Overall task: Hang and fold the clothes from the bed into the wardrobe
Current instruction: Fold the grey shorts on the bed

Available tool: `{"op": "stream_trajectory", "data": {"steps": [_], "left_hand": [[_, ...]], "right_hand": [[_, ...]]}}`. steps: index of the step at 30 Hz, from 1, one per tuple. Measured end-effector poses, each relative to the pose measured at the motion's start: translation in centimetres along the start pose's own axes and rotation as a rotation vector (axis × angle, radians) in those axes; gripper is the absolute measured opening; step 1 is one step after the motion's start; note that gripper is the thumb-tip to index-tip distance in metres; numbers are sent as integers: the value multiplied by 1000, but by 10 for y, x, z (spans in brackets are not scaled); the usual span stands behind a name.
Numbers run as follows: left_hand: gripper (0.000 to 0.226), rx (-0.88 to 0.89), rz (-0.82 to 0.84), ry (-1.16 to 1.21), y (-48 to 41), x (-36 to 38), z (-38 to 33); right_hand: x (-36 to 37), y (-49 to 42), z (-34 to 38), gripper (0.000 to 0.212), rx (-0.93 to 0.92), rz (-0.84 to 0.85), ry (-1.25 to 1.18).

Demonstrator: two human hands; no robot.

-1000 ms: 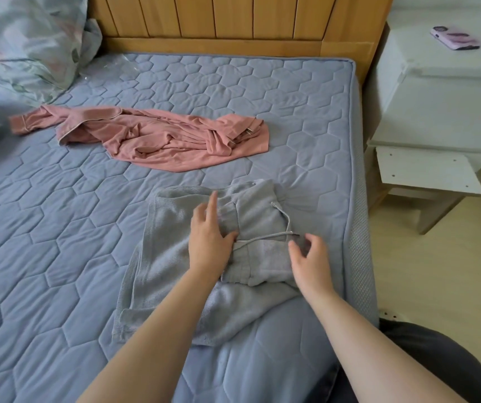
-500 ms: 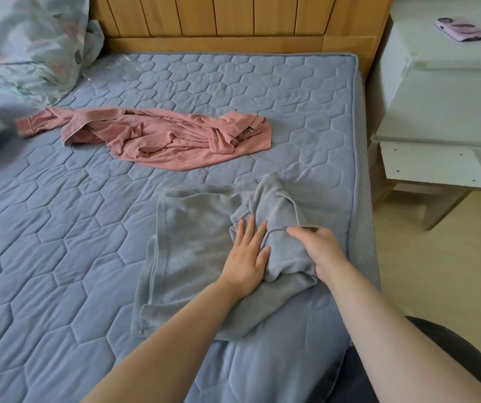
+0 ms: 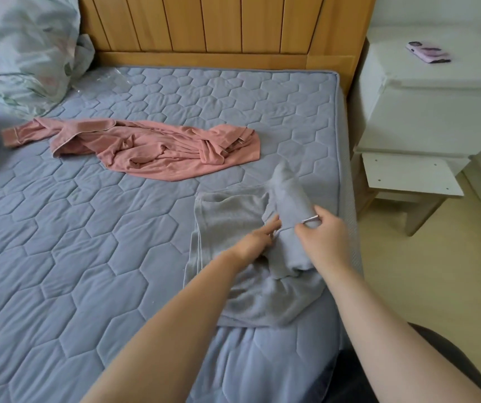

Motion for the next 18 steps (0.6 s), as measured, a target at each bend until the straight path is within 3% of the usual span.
{"op": "stream_trajectory", "data": {"steps": [2, 3, 5, 7, 9, 12, 14, 18], "left_hand": [[38, -79, -80, 429, 22, -29, 3], [39, -85, -122, 586, 31, -46, 7], [66, -86, -156, 727, 52, -74, 11], [72, -151, -252, 667, 71, -98, 18], [56, -205, -332, 539, 83, -114, 25], [46, -208, -449, 404, 86, -124, 33], [47, -203, -489, 381, 86, -122, 33], [45, -304, -442, 592, 89, -108, 45]], "right_hand": [[14, 17, 28, 37, -144, 80, 69], [24, 26, 43, 47, -228, 155, 58], [51, 49, 66, 58, -344, 408, -64], [72, 68, 72, 58, -338, 627, -190], [80, 74, 64, 51, -323, 633, -182], [78, 75, 41, 46, -336, 498, -41], [83, 84, 28, 60, -381, 539, 45], [87, 94, 14, 92, -497, 575, 202]]}}
Point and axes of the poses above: each hand's wrist, its own y-axis away from the middle knuckle, its own x-axis out of the palm, z = x × y, the point moved 7 cm from there along -y, towards the middle knuckle, and after that the axes turned 8 degrees about y, right-handed, at the moved point
